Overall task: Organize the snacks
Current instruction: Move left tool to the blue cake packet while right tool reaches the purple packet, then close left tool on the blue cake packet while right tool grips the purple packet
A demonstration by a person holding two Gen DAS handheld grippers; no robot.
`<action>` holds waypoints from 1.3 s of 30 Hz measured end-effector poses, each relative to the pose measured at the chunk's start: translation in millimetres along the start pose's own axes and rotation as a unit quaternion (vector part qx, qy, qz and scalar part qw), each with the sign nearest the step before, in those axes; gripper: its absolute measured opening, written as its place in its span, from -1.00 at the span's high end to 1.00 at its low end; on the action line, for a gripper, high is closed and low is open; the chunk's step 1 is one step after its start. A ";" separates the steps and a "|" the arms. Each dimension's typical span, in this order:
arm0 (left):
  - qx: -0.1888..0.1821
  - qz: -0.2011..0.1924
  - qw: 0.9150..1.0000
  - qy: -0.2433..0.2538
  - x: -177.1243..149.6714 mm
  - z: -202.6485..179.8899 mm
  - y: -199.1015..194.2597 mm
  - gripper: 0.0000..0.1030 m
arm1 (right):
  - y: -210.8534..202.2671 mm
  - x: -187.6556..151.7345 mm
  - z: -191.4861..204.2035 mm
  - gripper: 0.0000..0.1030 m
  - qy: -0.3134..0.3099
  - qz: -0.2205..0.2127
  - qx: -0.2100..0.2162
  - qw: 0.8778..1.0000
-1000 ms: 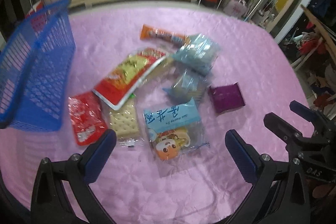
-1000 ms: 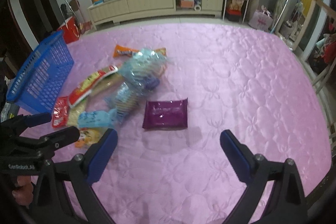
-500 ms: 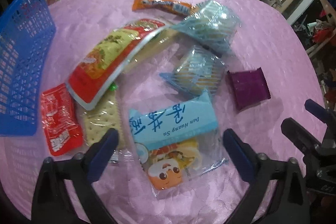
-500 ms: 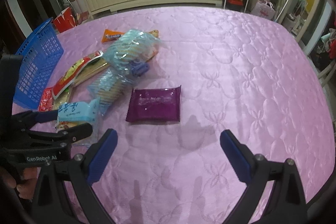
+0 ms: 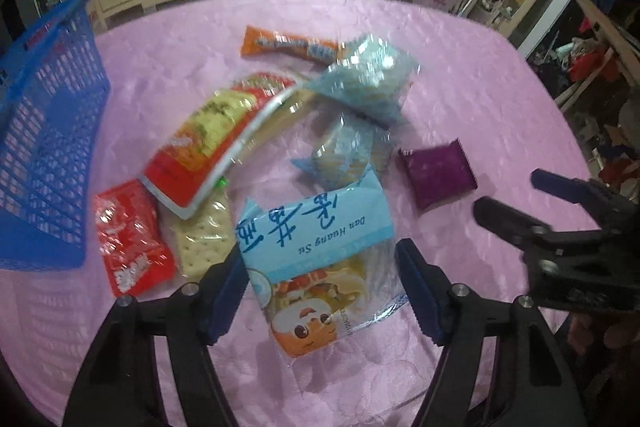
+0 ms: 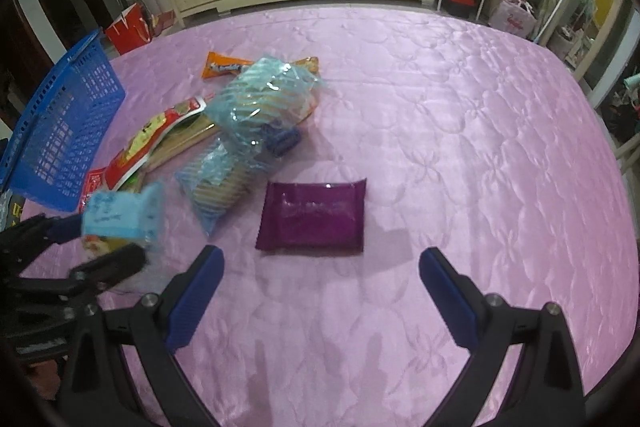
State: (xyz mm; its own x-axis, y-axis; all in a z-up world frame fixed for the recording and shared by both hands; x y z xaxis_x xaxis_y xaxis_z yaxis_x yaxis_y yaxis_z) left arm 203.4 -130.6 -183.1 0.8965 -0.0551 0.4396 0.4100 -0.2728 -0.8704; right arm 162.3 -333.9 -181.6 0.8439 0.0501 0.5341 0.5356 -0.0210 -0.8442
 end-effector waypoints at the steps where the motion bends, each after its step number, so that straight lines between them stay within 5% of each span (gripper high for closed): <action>1: 0.001 -0.005 1.000 -0.001 0.4 2.7 -2.6 -0.35 | 4.2 2.9 1.4 -0.94 -0.001 0.004 0.001 1.000; 20: 0.011 -0.011 1.000 -0.015 19.6 27.6 11.5 -0.35 | 63.9 5.2 13.9 -0.89 -0.057 0.065 -0.019 0.996; 24: 0.005 -0.016 1.000 -0.011 18.7 27.3 12.8 -0.35 | 54.2 1.0 19.3 -0.34 -0.072 0.041 -0.013 0.996; 27: 0.001 -0.020 1.000 -0.009 15.7 26.0 11.1 -0.35 | 50.8 0.3 21.3 -0.18 -0.076 0.037 -0.014 0.996; 39: 0.010 -0.064 0.998 0.001 4.9 23.6 -56.3 -0.35 | -42.7 10.4 31.1 -0.15 -0.073 -0.025 0.000 0.997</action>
Point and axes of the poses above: each gripper's, at about its wrist camera, not at the fingertips, and y roughly the way its jaws point, z to its left, x to its top, the point moved 1 cm from there along y, roughly the way its jaws point, and after that the axes turned 4 degrees about -x, right-handed, at the moved point
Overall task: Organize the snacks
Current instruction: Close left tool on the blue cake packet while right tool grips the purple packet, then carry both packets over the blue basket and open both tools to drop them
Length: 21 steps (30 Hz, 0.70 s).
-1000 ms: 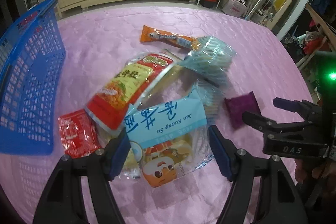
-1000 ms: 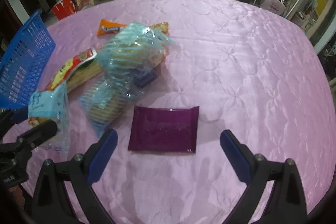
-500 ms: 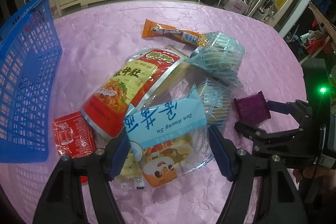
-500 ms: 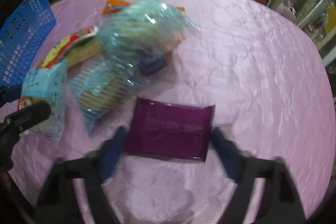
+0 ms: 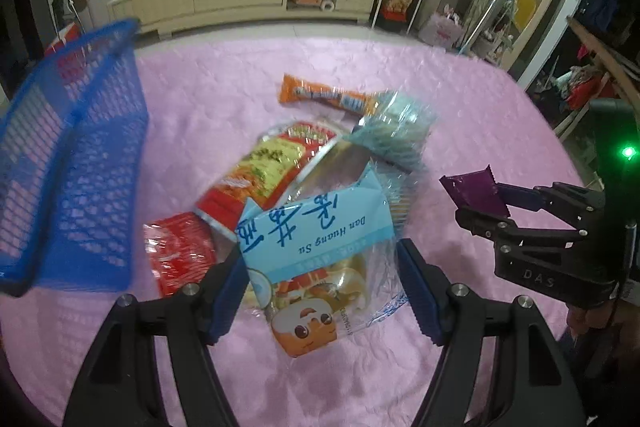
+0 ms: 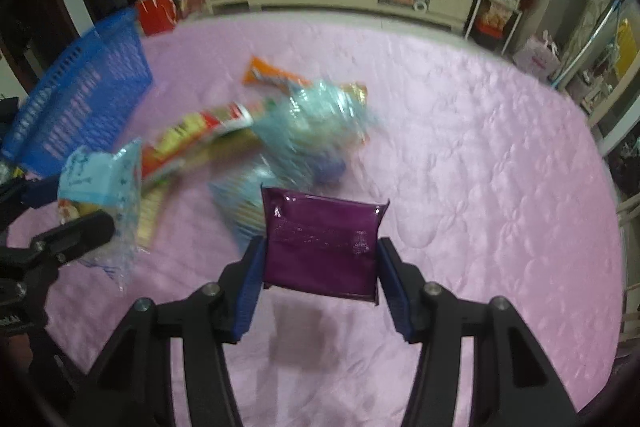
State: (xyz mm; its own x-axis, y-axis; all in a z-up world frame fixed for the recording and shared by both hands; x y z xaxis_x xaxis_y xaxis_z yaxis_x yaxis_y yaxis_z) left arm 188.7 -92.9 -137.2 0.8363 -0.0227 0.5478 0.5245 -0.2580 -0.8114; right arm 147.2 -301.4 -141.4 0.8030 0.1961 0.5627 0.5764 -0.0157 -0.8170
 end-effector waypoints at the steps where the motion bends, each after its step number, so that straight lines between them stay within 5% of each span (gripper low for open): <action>1: 0.002 -0.007 1.000 0.002 0.2 0.0 -10.0 -0.35 | -13.5 2.5 4.5 -0.15 -0.002 -0.010 0.004 1.000; 9: 0.017 -0.058 0.998 0.000 1.2 18.2 -91.9 -0.35 | -76.8 30.1 46.3 -0.15 -0.023 -0.076 0.036 0.996; 21: 0.073 -0.101 0.992 -0.004 4.1 91.0 -175.0 -0.35 | -108.7 68.2 139.0 -0.16 -0.072 -0.124 0.100 0.985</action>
Point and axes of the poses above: each gripper's, at about its wrist camera, not at the fingertips, and y roughly the way its jaws point, z to its left, x to its top, the point moved 1 cm from there along y, roughly the way its jaws point, and after that the axes turned 4 degrees about -x, right-handed, at the moved point
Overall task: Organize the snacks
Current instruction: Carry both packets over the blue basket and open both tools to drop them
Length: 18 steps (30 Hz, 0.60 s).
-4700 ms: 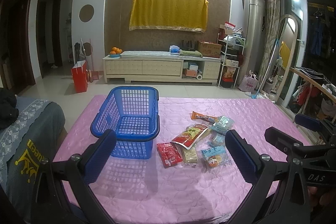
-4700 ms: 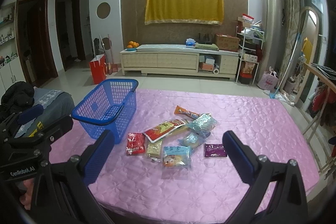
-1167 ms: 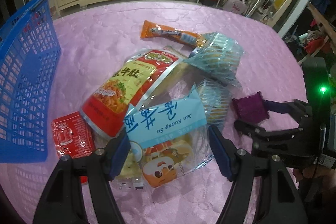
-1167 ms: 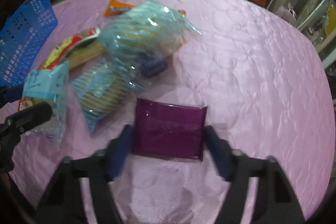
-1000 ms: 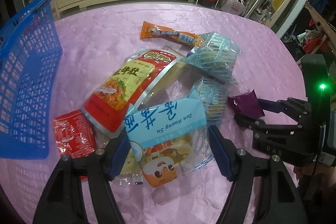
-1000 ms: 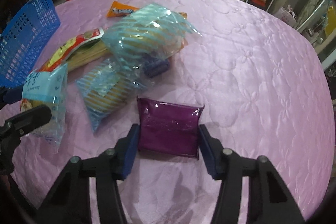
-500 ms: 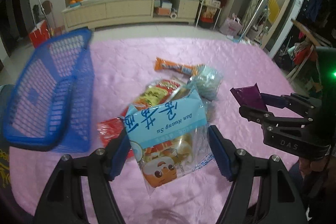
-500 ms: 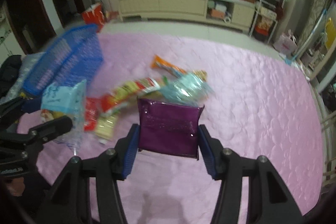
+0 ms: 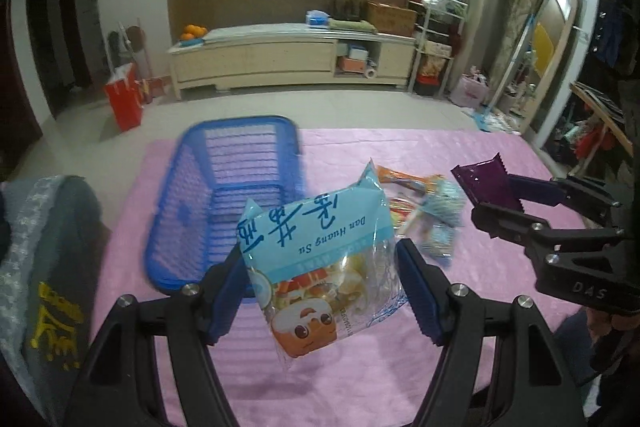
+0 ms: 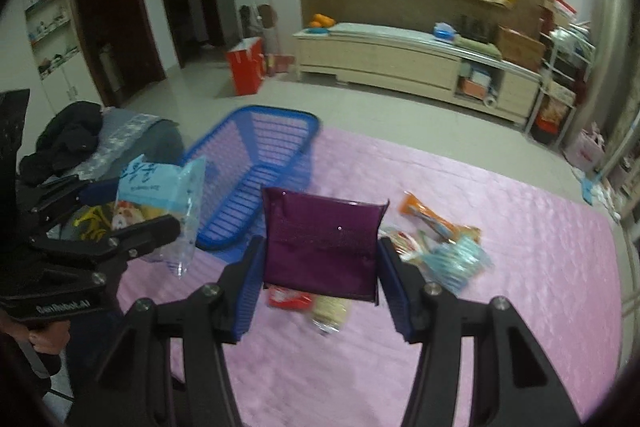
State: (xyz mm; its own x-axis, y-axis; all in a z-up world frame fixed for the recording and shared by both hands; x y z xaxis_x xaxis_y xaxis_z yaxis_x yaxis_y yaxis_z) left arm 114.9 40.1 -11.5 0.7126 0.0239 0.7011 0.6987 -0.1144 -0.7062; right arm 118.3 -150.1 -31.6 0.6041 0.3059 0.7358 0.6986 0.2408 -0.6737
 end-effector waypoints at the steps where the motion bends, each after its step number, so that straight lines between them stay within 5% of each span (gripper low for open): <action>1: 0.006 -0.003 1.000 0.003 1.4 7.0 -3.3 -0.35 | 3.7 5.3 8.5 -0.16 -0.004 -0.001 0.009 1.000; 9: 0.032 0.000 0.999 -0.008 4.0 57.9 -5.1 -0.35 | 32.9 23.8 54.0 -0.16 -0.033 0.014 0.038 0.999; 18: 0.015 0.033 0.999 -0.036 3.0 101.1 32.1 -0.35 | 72.9 30.6 70.0 -0.16 -0.040 0.052 0.064 0.996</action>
Point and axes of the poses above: each gripper's, at about its wrist camera, not at the fingertips, and y roughly the way its jaws point, z to its left, x to its top, the point moved 1 cm from there along y, roughly the way its jaws point, and after that the axes turned 4 degrees about -x, right-handed, at the moved point
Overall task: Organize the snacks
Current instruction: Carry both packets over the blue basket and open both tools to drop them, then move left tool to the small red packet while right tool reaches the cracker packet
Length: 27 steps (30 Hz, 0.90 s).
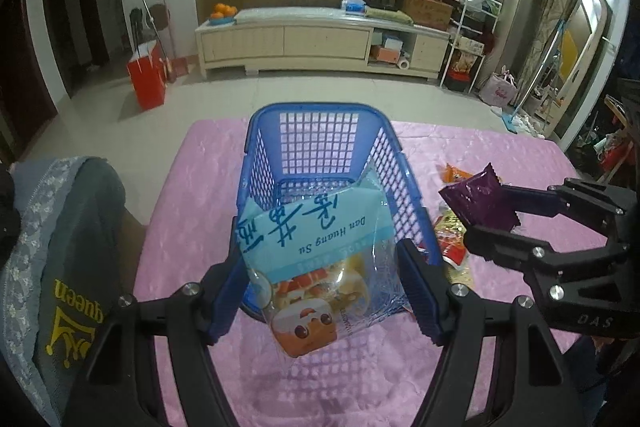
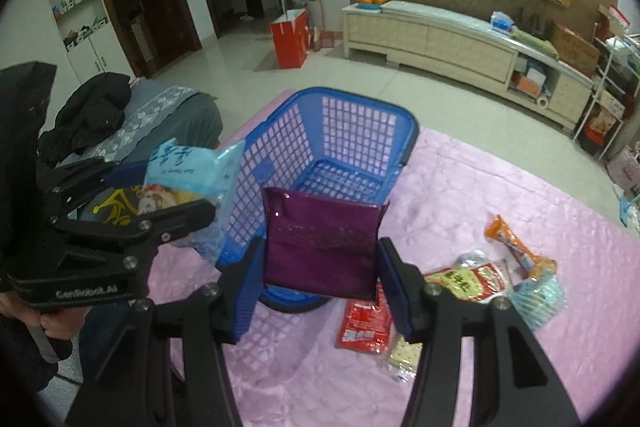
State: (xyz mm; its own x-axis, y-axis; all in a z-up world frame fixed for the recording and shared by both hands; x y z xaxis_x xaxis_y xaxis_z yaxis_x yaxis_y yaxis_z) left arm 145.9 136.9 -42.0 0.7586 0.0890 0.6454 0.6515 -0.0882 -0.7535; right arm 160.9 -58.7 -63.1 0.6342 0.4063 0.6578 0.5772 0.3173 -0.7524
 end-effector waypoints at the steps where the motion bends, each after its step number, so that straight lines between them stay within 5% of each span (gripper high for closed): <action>1: -0.003 0.006 1.000 -0.004 0.9 3.6 6.1 -0.35 | 5.8 0.1 0.3 -0.16 -0.003 0.007 0.006 1.000; 11: -0.022 0.035 0.999 -0.013 0.8 19.1 37.5 -0.37 | 31.5 9.5 8.3 -0.16 -0.025 0.032 0.017 0.999; 14: -0.025 0.036 0.999 -0.020 2.2 23.0 41.1 -0.39 | 35.6 10.6 13.7 -0.22 -0.044 0.029 0.008 0.999; 18: -0.016 0.035 0.999 -0.022 0.0 28.7 41.3 -0.57 | 39.0 8.6 20.0 -0.54 -0.056 0.032 0.013 0.998; 27: -0.013 0.025 1.000 -0.014 -2.5 19.0 16.9 -0.57 | 18.4 2.5 4.8 -0.57 -0.028 0.033 0.014 0.999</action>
State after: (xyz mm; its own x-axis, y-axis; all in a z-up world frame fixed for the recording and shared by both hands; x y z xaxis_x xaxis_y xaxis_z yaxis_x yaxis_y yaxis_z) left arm 154.8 154.0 -58.7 0.7900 0.1106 0.6030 0.6129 -0.1185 -0.7812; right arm 170.7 -47.7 -75.5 0.6401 0.4738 0.6048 0.5207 0.3113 -0.7950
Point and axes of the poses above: each gripper's, at about its wrist camera, not at the fingertips, and y roughly the way its jaws point, z to its left, x to its top, the point moved 1 cm from there along y, roughly the way its jaws point, and after that the axes turned 4 degrees about -x, right-handed, at the moved point
